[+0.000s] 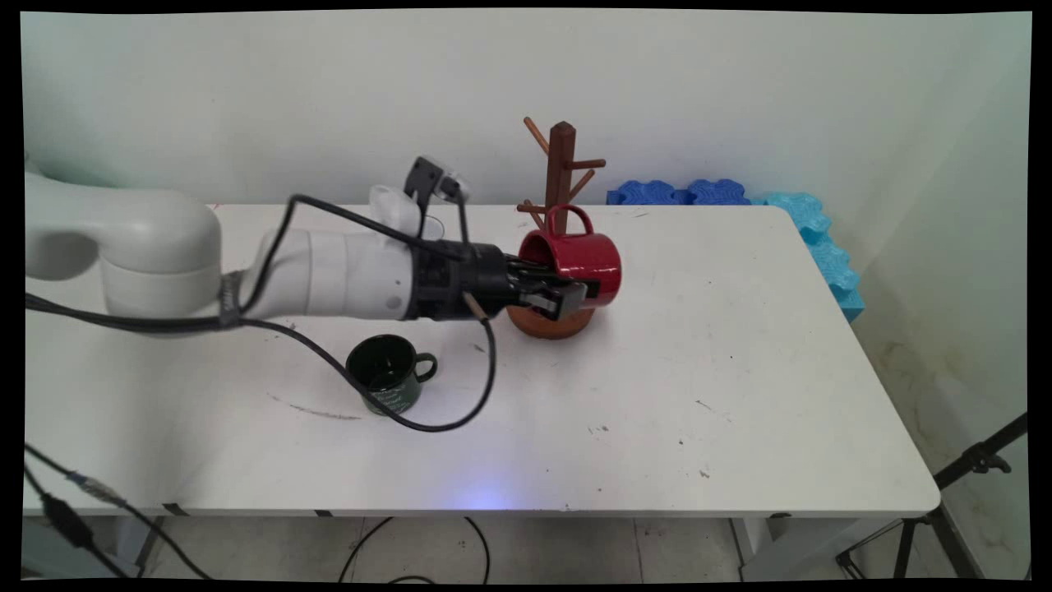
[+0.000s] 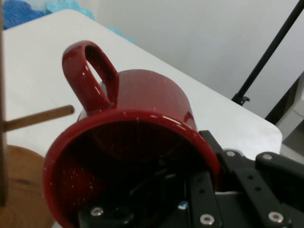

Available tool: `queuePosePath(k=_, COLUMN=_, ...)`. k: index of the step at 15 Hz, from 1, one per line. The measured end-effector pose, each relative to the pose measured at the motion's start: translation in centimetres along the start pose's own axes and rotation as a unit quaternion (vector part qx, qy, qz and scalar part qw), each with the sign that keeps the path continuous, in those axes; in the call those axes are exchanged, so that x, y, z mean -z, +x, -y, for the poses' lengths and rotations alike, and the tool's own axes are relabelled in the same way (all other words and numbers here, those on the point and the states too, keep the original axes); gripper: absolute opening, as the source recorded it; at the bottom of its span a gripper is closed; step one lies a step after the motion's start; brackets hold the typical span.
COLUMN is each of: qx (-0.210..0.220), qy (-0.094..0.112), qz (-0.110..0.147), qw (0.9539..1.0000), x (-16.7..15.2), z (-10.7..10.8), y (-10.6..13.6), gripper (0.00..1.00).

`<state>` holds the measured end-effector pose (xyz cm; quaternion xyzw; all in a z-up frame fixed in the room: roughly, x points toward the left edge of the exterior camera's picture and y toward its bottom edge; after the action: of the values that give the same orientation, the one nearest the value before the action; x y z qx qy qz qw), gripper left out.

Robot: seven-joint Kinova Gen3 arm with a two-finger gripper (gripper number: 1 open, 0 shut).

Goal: Place the picked object on the table

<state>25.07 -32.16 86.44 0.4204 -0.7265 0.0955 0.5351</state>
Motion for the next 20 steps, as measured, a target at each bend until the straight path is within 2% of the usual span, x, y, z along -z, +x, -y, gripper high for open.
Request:
queuePosePath(k=15, qx=-0.044, qy=-0.015, qz=0.0, qw=0.9989, x=5.4, z=2.8, y=2.2, gripper=0.0)
queuePosePath(k=20, qx=-0.044, qy=-0.025, qz=0.018, qw=0.9985, x=7.1, z=3.4, y=2.2, gripper=0.0)
